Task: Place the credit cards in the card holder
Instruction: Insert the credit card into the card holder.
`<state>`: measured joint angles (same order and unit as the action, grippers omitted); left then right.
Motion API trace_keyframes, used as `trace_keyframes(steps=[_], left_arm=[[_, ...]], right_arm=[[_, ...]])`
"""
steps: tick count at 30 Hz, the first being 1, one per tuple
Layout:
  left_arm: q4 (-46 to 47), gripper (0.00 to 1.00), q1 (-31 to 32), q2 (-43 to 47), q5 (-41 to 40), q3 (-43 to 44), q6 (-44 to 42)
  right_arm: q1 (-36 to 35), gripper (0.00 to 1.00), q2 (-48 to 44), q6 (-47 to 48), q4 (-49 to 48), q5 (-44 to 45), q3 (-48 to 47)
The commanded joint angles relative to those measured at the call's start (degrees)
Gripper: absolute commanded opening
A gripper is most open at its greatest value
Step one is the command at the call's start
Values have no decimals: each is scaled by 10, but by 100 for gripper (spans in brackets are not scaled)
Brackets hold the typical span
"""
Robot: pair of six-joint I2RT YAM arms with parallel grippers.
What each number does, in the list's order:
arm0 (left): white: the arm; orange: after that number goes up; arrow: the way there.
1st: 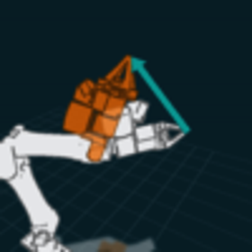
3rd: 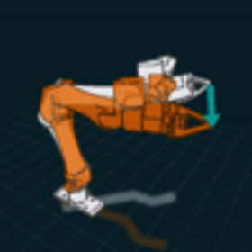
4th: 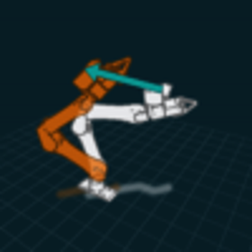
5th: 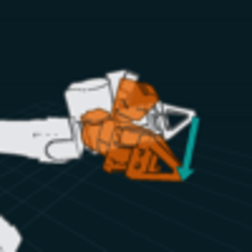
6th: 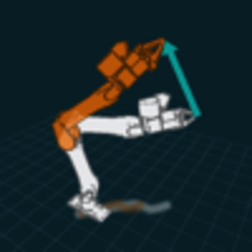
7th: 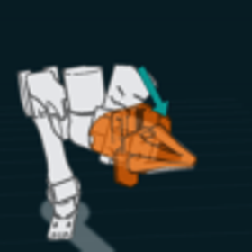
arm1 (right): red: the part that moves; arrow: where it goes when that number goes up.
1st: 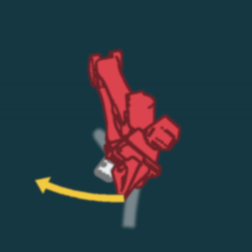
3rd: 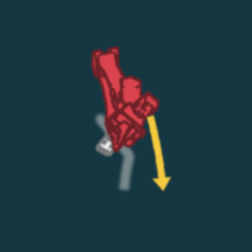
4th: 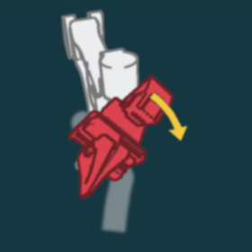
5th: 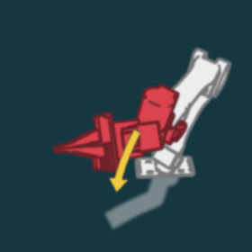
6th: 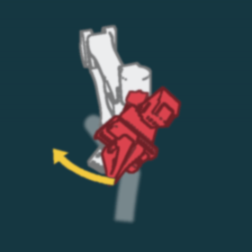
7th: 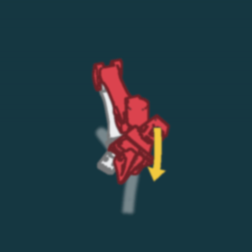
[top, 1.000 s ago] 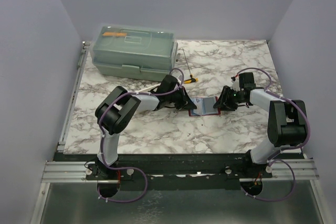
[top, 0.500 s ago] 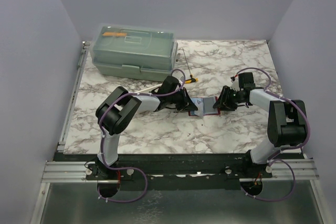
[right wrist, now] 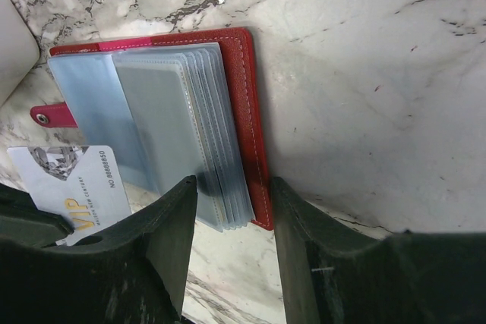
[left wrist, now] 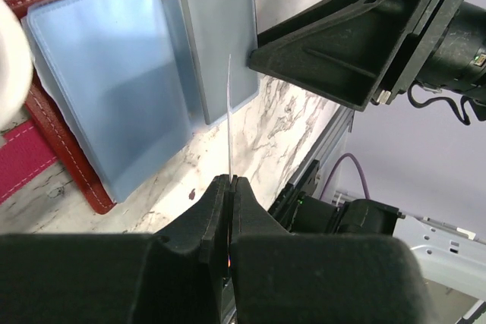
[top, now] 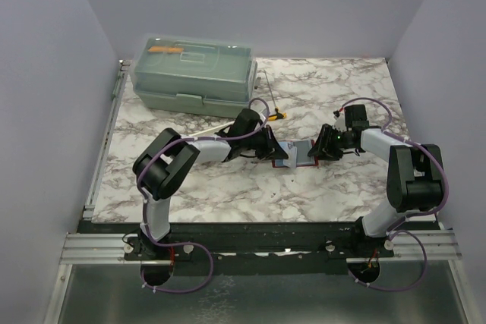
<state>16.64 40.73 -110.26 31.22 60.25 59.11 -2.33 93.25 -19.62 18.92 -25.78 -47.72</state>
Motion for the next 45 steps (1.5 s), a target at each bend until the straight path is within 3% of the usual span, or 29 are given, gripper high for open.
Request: trace_keyframes(steps=[1,13,28,45], left_arm=[[-6,0,5,-2,-4,2,-5],[-57,0,5,-12,-39,8,-1],[-25,0,11,20,-36,-2,-14],[-19,0,10,-23,-14,12,1]], right_arm=[[-10,48,29,11,23,27,12],[-11,48,29,11,23,27,11],[-13,48,32,11,22,27,12],[-15,48,32,12,25,27,9]])
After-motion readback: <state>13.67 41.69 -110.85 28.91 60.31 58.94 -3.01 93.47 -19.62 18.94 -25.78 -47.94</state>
